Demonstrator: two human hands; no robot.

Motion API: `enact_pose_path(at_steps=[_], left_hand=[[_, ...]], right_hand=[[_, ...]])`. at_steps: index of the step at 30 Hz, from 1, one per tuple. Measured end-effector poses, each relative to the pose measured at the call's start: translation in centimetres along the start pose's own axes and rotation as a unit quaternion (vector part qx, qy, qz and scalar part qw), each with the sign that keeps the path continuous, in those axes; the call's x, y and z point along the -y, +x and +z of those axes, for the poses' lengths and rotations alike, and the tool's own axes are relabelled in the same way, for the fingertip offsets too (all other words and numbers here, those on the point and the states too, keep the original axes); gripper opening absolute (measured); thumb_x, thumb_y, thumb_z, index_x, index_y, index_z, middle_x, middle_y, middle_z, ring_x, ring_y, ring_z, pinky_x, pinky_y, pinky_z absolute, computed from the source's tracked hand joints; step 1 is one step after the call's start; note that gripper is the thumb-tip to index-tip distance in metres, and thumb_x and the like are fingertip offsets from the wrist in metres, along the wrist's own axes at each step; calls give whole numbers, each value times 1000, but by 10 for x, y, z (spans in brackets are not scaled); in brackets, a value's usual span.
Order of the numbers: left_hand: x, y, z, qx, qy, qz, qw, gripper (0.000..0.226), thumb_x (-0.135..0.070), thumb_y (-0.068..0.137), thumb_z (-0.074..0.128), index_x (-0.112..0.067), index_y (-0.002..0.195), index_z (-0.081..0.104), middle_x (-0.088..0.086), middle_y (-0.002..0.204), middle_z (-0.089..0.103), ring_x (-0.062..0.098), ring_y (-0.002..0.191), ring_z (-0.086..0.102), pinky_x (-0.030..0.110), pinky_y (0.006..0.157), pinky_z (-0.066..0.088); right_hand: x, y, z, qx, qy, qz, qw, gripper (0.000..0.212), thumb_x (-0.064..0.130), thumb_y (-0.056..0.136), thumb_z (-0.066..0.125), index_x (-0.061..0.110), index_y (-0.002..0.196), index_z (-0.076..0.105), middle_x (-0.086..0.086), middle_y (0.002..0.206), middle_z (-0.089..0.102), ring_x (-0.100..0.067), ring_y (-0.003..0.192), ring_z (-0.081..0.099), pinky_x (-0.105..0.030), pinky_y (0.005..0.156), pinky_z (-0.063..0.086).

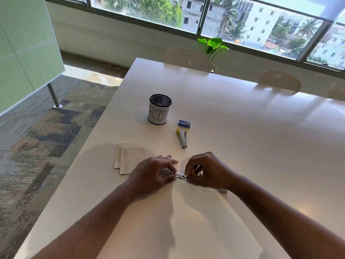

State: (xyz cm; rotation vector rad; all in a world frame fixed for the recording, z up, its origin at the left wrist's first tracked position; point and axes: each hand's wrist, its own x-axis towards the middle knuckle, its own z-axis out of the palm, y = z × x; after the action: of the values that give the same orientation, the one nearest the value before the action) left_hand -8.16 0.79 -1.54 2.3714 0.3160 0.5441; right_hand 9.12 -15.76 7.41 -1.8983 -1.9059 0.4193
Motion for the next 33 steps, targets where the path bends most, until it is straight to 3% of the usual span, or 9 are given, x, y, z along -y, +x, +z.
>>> enact_pose_path(at_steps=[4,7,12,18,21,25,33], left_hand=[[0,1,0,3,-12,-7,1000,23,-43,83,80,-44,104,71,-29,133,65,-16,136,43,34,112,46],[0,1,0,3,-14,-10,1000,23,-43,83,80,-44,103,70,-29,133,65,-15,137,44,36,113,46],[-1,1,-1,7,-15,-10,1000,22,-43,83,79,-42,103,71,-29,133,65,-17,136,42,34,112,47],[-2,2,-2,12,-17,-7,1000,21,-40,84,80,-39,104,73,-27,134,65,-11,138,45,34,113,46],[-3,2,-2,11,-20,-11,1000,21,-40,84,81,-37,103,74,-26,134,66,-11,137,45,34,114,45],[-2,1,-3,13,-17,-9,1000,21,-41,83,82,-39,103,74,-27,134,65,-12,137,45,35,113,46],[-2,2,-2,12,-14,-13,1000,20,-43,83,81,-41,101,72,-30,133,64,-15,137,43,36,112,47]], right_hand=[[-3,-6,8,-39,11,10,999,21,1,82,67,18,92,73,4,81,71,-17,70,69,-39,67,60],[-5,-11,12,-69,15,39,997,27,6,81,70,23,102,71,11,80,73,-11,70,70,-28,68,60],[-1,-16,15,-106,-6,54,993,14,14,82,77,26,90,80,16,79,74,-1,68,68,-18,66,56],[6,-25,33,-167,-4,93,982,15,19,84,81,28,95,84,14,86,76,-7,73,70,-32,67,58],[6,-26,36,-185,12,105,977,15,18,85,81,26,97,84,14,84,77,-7,73,72,-31,68,58],[5,-25,32,-181,23,128,975,24,11,78,85,26,96,80,18,79,77,2,74,72,-19,71,57],[12,-17,16,-92,-42,144,984,31,23,82,86,28,112,76,18,85,79,3,81,73,-29,84,59]])
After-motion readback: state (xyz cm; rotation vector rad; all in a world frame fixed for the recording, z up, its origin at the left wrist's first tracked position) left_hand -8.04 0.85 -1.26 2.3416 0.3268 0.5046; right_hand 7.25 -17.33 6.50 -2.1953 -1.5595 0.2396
